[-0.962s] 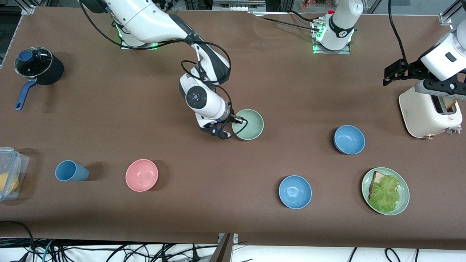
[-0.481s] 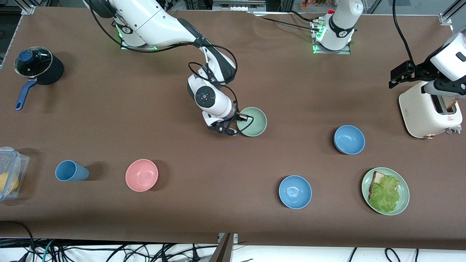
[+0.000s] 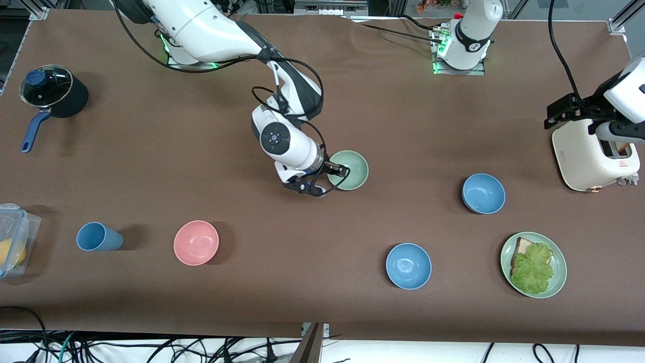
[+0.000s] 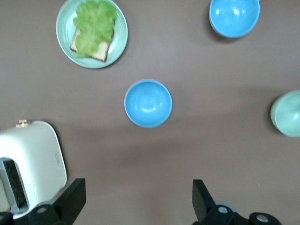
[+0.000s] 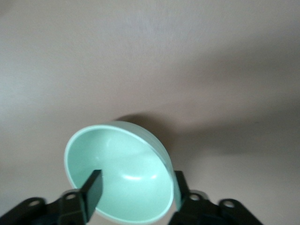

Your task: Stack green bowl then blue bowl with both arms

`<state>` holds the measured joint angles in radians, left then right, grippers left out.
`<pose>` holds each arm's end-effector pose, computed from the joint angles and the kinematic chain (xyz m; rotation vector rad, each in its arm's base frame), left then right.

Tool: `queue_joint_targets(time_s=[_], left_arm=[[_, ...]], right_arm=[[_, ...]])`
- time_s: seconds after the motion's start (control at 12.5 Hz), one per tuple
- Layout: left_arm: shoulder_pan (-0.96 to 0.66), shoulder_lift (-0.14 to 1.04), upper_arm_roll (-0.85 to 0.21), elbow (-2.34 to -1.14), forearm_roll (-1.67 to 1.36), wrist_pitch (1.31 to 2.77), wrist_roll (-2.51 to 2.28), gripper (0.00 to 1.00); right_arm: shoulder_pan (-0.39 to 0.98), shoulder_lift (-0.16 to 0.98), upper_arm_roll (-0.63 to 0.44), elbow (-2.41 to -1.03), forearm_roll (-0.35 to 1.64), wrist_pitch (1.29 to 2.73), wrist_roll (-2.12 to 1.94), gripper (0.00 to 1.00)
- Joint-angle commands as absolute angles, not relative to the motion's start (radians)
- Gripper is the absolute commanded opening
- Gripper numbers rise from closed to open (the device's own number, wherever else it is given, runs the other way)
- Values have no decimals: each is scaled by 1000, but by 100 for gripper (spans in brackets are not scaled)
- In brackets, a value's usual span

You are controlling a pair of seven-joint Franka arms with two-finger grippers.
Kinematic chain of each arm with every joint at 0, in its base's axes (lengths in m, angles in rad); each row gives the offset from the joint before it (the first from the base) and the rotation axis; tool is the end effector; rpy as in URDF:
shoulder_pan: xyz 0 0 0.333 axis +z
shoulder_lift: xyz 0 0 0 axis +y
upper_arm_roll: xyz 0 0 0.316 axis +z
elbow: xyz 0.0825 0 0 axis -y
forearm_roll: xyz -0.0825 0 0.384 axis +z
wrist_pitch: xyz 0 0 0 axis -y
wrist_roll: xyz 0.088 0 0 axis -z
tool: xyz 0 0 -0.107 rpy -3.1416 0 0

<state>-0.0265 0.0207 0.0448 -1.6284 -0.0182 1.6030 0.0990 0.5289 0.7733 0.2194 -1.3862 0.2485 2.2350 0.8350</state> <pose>0.5612 0.0081 0.5885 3.1184 -0.1243 -0.0702 0.5627 0.4842 0.2685 -2.7884 0.4226 0.2697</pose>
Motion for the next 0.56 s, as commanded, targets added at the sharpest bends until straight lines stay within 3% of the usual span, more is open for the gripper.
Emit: queue_joint_targets(time_s=[0.0, 0.24, 0.48], left_arm=[[-18, 124, 37, -1646, 30, 1715, 95, 100], [43, 216, 37, -1695, 57, 1811, 156, 100], [48, 259, 41, -1845, 52, 1963, 170, 100]], right_arm=[[435, 707, 227, -1298, 203, 1980, 725, 100], [260, 612, 224, -1295, 190, 1782, 449, 100], [70, 555, 224, -1295, 143, 1628, 213, 100]])
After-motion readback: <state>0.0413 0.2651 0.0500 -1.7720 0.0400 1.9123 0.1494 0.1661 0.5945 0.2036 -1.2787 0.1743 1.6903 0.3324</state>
